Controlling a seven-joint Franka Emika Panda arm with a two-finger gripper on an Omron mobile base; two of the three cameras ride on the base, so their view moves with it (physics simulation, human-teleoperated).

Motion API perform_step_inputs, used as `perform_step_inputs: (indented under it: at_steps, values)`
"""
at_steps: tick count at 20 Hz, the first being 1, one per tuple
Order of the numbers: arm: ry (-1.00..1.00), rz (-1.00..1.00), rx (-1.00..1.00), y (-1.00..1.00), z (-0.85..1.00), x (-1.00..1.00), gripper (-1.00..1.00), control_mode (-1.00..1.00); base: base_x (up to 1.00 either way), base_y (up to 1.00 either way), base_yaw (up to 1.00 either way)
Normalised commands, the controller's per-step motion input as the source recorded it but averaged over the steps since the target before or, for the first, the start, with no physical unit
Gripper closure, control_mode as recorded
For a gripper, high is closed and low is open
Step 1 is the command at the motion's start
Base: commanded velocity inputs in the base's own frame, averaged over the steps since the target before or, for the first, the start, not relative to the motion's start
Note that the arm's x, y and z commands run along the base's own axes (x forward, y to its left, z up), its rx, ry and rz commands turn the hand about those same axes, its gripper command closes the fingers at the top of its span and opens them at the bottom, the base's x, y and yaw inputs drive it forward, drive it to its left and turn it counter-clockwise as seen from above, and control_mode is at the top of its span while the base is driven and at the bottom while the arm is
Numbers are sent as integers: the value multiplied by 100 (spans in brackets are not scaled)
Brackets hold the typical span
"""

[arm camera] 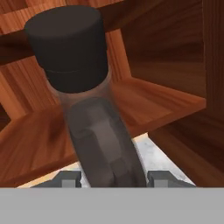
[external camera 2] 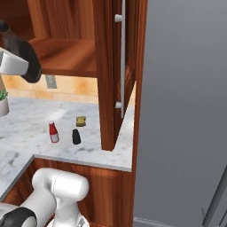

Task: There are various items on the counter. Only move the condiments/shakers into the cabinet.

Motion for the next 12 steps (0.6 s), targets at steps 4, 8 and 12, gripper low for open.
perform_step_inputs:
  at_steps: [4,8,12]
  values:
    - [0,0,0,0,0,18,100,-100,0,0,0]
    - [-5,0,0,0,2,29,100,-100,0,0,0]
    - [-4,-2,0,0,2,35,100,-100,0,0,0]
